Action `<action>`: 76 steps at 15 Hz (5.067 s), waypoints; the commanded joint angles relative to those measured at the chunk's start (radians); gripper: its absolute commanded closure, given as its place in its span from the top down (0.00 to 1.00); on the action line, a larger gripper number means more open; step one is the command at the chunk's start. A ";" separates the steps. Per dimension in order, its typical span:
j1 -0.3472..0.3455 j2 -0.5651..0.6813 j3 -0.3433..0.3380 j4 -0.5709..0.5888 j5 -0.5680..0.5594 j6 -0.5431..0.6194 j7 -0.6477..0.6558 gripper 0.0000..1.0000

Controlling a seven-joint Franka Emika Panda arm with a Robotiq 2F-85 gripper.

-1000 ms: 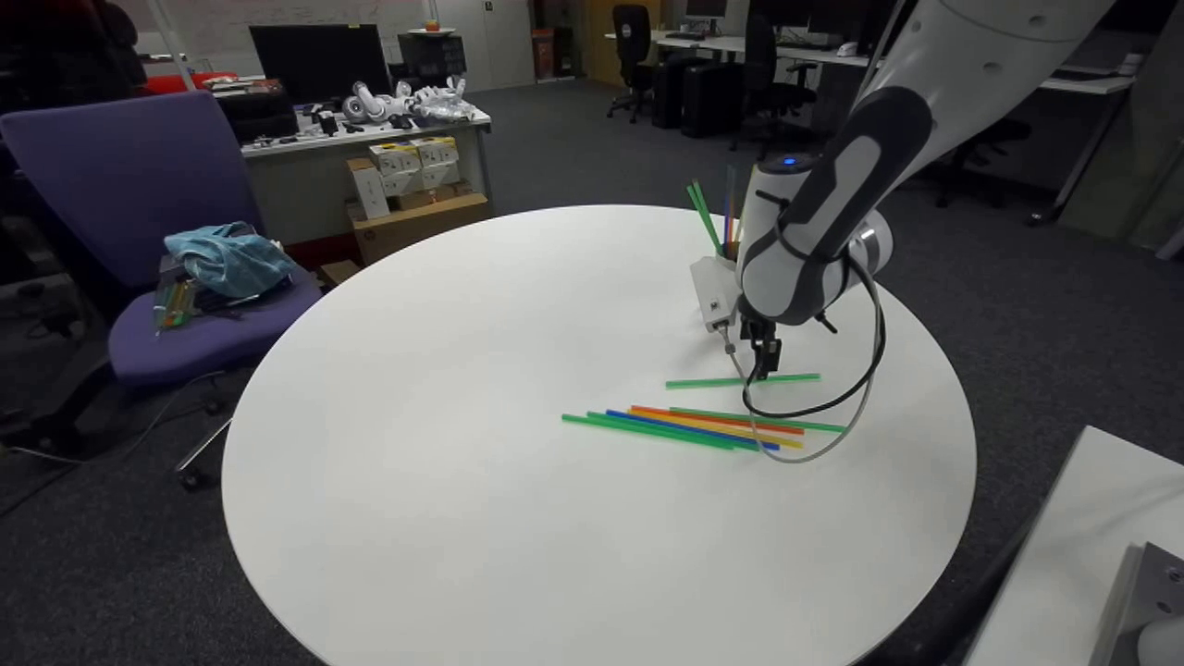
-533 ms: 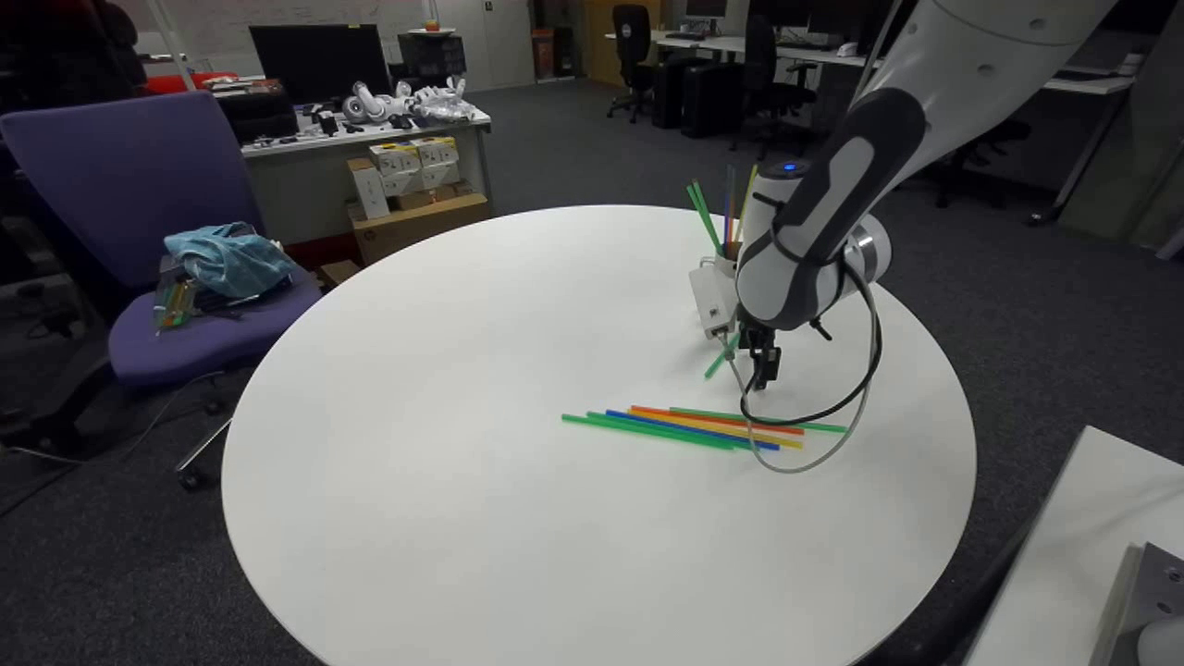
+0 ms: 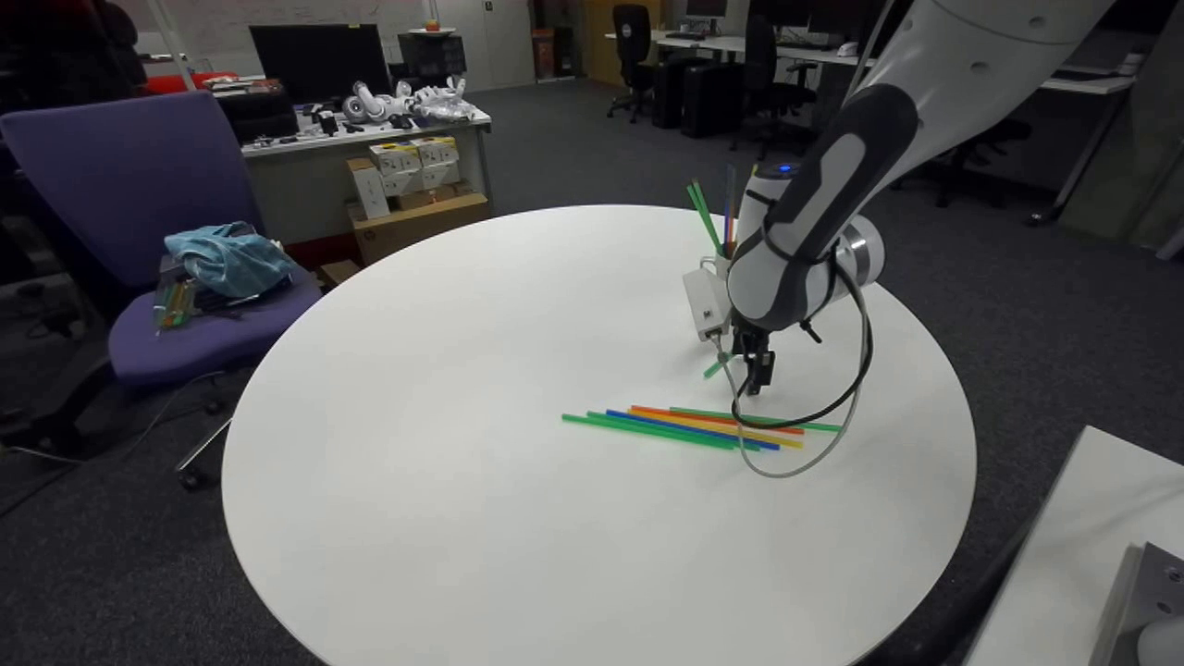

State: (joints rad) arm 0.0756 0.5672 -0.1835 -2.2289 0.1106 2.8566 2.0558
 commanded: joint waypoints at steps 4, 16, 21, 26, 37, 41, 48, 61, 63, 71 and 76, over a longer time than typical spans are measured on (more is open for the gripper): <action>0.017 -0.041 -0.057 -0.016 0.012 0.107 -0.034 1.00; -0.292 0.084 0.260 0.223 0.205 -0.248 -0.801 1.00; -0.220 0.115 0.143 0.291 0.188 -0.357 -0.833 0.74; -0.146 0.118 0.059 0.301 0.177 -0.358 -0.750 0.35; 0.164 0.062 -0.150 0.218 -0.008 -0.324 -0.007 0.00; 0.200 0.048 -0.129 0.225 -0.070 -0.414 0.193 0.00; 0.097 0.001 0.055 0.226 0.070 -0.497 0.236 0.00; 0.057 -0.051 0.056 0.197 0.135 -0.369 0.317 0.92; 0.076 -0.067 0.015 0.189 0.078 -0.274 0.356 1.00; 0.184 -0.108 -0.211 0.190 -0.157 -0.056 0.656 1.00; 0.312 -0.087 -0.369 0.220 -0.115 0.002 0.531 1.00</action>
State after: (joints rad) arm 0.3668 0.5072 -0.5389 -1.9943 0.0264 2.8186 2.6044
